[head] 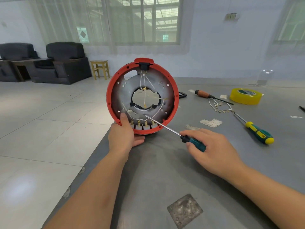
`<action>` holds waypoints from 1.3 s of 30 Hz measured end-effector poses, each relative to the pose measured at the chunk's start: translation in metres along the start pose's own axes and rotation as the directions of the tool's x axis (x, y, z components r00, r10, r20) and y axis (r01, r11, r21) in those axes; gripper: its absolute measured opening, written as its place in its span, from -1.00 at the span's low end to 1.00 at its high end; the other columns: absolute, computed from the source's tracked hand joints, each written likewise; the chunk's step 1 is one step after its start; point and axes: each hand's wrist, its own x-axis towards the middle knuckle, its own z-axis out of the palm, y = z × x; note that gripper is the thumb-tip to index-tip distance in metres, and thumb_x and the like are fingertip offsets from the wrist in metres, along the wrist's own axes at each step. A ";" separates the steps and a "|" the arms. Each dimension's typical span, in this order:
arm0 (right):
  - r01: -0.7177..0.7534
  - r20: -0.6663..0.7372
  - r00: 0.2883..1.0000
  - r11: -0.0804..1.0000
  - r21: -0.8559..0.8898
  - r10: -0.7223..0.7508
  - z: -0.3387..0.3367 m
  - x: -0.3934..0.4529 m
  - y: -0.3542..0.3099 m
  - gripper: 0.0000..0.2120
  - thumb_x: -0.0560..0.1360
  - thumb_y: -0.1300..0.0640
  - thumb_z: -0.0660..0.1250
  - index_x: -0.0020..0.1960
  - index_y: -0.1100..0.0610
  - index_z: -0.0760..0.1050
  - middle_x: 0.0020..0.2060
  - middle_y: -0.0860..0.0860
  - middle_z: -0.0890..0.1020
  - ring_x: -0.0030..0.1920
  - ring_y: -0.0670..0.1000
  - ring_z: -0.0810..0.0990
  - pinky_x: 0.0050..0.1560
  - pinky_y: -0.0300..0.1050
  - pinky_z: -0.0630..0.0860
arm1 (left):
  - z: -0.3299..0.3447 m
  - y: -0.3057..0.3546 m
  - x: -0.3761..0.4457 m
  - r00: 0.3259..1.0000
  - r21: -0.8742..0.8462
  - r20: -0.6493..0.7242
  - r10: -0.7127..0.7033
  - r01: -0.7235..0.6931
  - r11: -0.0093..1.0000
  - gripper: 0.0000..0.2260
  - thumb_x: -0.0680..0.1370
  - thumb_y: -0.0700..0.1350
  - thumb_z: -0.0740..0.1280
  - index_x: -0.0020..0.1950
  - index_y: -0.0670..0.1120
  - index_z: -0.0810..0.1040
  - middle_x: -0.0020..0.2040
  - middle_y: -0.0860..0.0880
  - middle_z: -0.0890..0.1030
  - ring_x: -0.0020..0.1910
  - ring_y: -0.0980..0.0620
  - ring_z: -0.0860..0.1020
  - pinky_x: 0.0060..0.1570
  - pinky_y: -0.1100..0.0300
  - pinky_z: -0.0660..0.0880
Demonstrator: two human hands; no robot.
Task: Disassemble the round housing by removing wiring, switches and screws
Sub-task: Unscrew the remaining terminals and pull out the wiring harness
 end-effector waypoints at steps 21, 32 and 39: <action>0.030 0.148 0.989 0.993 -0.110 -0.013 0.006 0.005 0.005 -0.69 0.64 -0.13 0.14 0.35 -0.21 0.41 0.04 -0.10 0.63 0.06 0.03 0.60 0.00 0.06 0.57 | 0.001 0.001 -0.011 0.953 -0.218 0.268 -0.144 0.206 0.954 -0.62 0.55 0.03 0.53 0.18 -0.22 0.61 -0.01 -0.17 0.77 -0.03 -0.10 0.77 0.03 0.02 0.67; 0.032 0.124 0.992 0.997 -0.066 -0.023 0.007 0.006 0.007 -0.66 0.64 -0.11 0.16 0.38 -0.14 0.47 0.07 -0.06 0.66 0.09 0.03 0.61 0.06 0.09 0.57 | 0.006 -0.007 -0.010 0.966 -0.255 0.242 -0.092 0.155 0.955 -0.64 0.58 -0.27 0.49 0.27 -0.10 0.42 -0.06 -0.15 0.77 -0.06 -0.14 0.77 -0.06 -0.03 0.72; 0.049 0.148 0.988 0.995 -0.091 -0.035 0.008 0.007 0.007 -0.71 0.65 -0.13 0.14 0.34 -0.21 0.43 -0.04 -0.08 0.63 -0.02 0.01 0.59 -0.02 0.06 0.57 | 0.012 -0.009 -0.011 0.958 -0.137 0.276 -0.076 0.118 0.984 -0.70 0.61 -0.20 0.48 0.30 -0.23 0.53 0.04 -0.24 0.75 -0.05 -0.16 0.77 -0.14 0.06 0.71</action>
